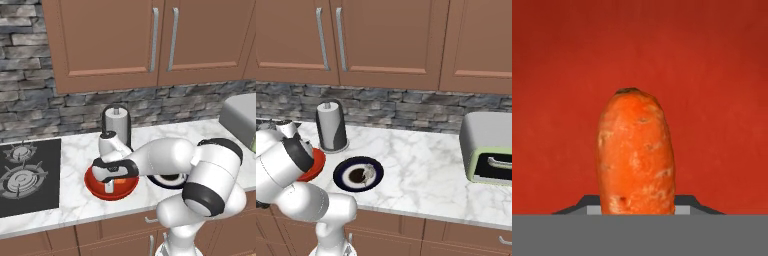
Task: Place the fish on the plate and place the carrot on the same plate.
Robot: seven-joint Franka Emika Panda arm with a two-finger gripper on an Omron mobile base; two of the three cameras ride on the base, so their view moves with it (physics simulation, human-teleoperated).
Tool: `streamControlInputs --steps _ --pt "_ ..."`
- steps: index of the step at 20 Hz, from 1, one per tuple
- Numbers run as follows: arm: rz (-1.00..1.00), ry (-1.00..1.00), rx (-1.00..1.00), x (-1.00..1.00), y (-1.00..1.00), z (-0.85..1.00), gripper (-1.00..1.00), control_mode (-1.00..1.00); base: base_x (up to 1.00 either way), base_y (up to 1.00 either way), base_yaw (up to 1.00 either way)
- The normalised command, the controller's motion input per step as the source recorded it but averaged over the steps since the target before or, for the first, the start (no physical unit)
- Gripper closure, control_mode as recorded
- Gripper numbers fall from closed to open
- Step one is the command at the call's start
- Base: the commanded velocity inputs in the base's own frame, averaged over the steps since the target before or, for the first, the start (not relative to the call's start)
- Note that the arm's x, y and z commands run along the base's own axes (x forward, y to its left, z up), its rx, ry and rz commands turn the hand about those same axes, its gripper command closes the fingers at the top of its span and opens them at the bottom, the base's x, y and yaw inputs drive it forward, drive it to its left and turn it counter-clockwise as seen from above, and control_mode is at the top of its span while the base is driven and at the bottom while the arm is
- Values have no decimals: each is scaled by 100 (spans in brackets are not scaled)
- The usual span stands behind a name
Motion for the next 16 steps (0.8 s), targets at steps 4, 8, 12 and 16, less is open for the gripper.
streamControlInputs --steps 4,8,12,16 --pt "0 0 0 0 0 0 100 -100 0 0 0" --pt "0 0 1 0 -3 21 100 -100 0 0 0" --pt "0 -1 0 -24 -4 76 100 -100 0 0 0" --pt "0 -3 0 -27 -20 66 100 -100 0 0 0"
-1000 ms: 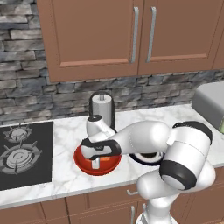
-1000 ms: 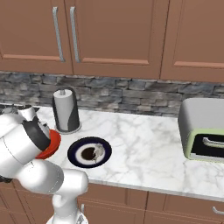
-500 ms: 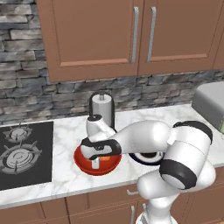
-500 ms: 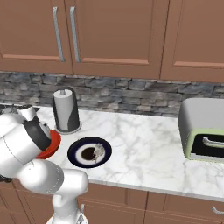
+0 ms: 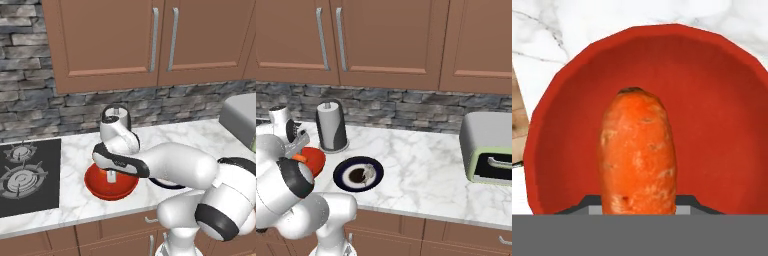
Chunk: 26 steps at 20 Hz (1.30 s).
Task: Place the fish on the plate and place the carrot on the same plate.
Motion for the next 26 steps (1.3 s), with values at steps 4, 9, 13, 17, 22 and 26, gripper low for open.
streamControlInputs --steps 4,9,13,17,22,26 --pt "-16 0 0 -39 -37 49 100 -100 0 0 0" --pt "-28 0 0 -33 -45 37 100 -100 0 0 0" --pt "-40 0 0 -14 -66 18 100 -100 0 0 0" --pt "-40 0 0 -1 -77 12 100 -100 0 0 0" --pt "-39 -1 3 0 -86 7 100 -100 0 0 0" --pt "-36 -1 1 0 -79 0 100 -100 0 0 0"
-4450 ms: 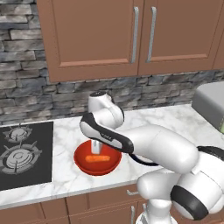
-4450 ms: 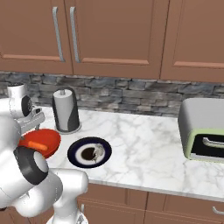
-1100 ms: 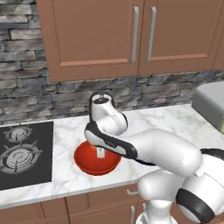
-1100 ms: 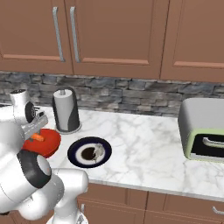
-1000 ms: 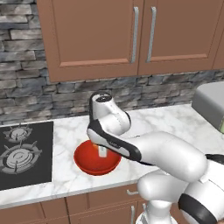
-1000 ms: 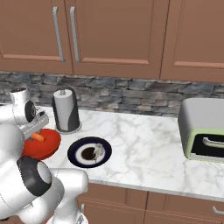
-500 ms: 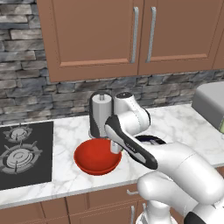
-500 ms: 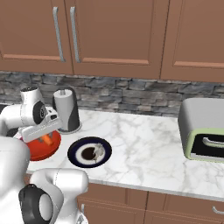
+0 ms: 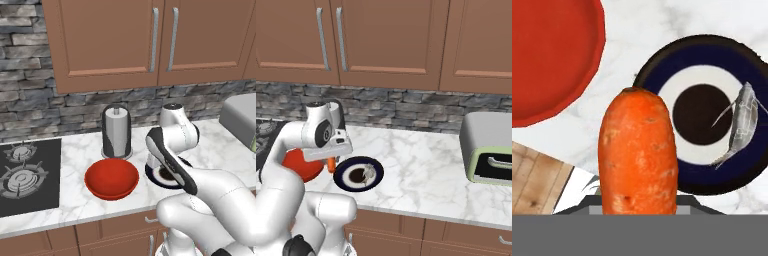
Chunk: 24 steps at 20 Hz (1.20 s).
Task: Place the fish on the plate and place the carrot on the same plate.
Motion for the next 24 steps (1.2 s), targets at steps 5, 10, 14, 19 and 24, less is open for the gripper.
streamControlInputs --steps 5,10,14,19,24 --pt "-33 -1 1 14 -42 0 100 -100 0 0 0" --pt "-18 0 3 52 0 0 100 -100 0 0 0" --pt "-12 0 4 56 0 -6 100 -100 0 0 0" --pt "-6 0 8 33 -4 -41 100 -100 0 0 0" --pt "-6 0 4 2 -11 -66 100 -100 0 0 0"
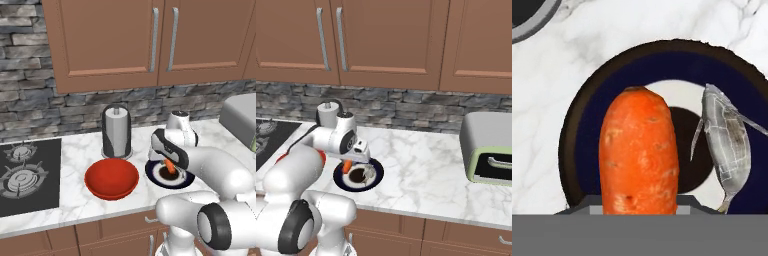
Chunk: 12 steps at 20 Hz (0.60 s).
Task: Place the fish on the plate and place the carrot on the same plate.
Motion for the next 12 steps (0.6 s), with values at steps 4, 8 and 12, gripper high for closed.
streamControlInputs --steps 4,8,12 --pt "-5 0 2 0 -11 -60 100 -100 0 0 0" --pt "-2 0 0 1 0 -29 100 -100 0 0 0" --pt "-2 0 0 6 0 -5 100 -100 0 0 0"
